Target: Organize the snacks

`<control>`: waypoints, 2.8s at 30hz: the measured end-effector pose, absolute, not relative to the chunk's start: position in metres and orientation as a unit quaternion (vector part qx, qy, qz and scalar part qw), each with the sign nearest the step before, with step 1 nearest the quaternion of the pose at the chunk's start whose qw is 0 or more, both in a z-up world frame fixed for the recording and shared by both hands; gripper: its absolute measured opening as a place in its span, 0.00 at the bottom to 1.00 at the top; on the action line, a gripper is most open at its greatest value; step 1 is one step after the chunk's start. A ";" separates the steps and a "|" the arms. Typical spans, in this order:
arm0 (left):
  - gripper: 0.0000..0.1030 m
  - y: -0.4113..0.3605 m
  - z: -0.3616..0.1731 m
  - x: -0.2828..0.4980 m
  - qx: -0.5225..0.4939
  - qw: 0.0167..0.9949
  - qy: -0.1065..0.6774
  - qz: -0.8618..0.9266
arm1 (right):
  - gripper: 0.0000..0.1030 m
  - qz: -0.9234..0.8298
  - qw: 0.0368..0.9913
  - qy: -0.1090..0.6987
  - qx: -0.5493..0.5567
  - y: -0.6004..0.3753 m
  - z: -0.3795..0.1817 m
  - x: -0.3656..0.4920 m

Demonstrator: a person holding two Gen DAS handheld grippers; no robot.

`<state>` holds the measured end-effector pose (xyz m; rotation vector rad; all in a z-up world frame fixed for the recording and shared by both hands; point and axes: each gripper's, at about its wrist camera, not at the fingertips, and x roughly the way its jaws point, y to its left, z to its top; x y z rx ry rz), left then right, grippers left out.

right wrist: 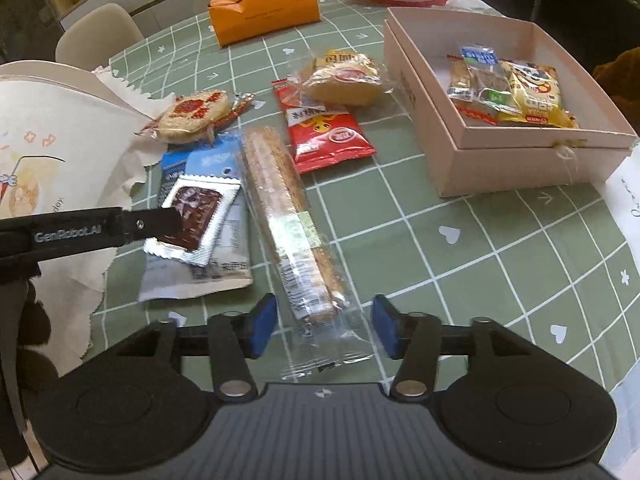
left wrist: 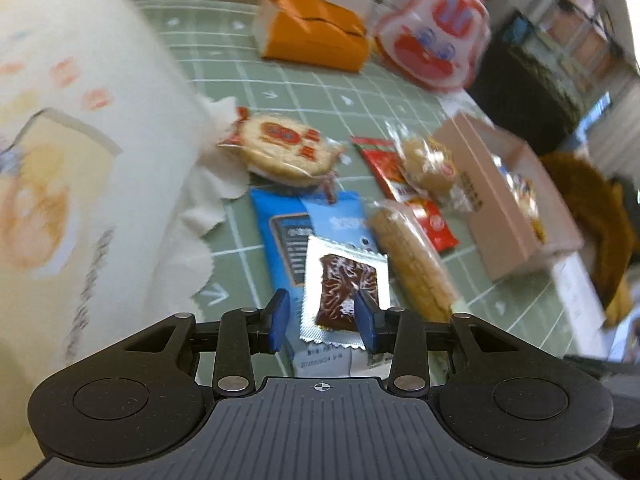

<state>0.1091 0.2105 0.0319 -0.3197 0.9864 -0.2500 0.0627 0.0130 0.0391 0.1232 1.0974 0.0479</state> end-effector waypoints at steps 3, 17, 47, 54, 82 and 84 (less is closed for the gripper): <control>0.39 0.225 0.040 0.103 -0.167 0.865 0.465 -0.082 | 0.59 0.024 0.865 0.500 0.034 0.021 0.049 0.063; 0.39 0.230 0.034 0.064 -0.114 0.858 0.498 -0.050 | 0.61 0.073 0.854 0.511 0.057 0.083 0.046 0.133; 0.39 0.170 0.048 0.062 -0.141 0.846 0.492 -0.147 | 0.44 -0.057 0.857 0.508 0.070 -0.037 0.045 0.097; 0.39 0.145 0.057 0.088 -0.113 0.868 0.466 -0.129 | 0.44 0.001 0.842 0.526 0.121 -0.021 0.028 0.068; 0.33 0.122 0.024 0.083 0.026 0.848 0.489 -0.201 | 0.96 -0.103 0.871 0.477 0.061 -0.042 0.009 0.037; 0.33 0.121 0.024 0.078 0.023 0.839 0.496 -0.222 | 0.98 -0.104 0.871 0.476 0.061 -0.040 0.008 0.037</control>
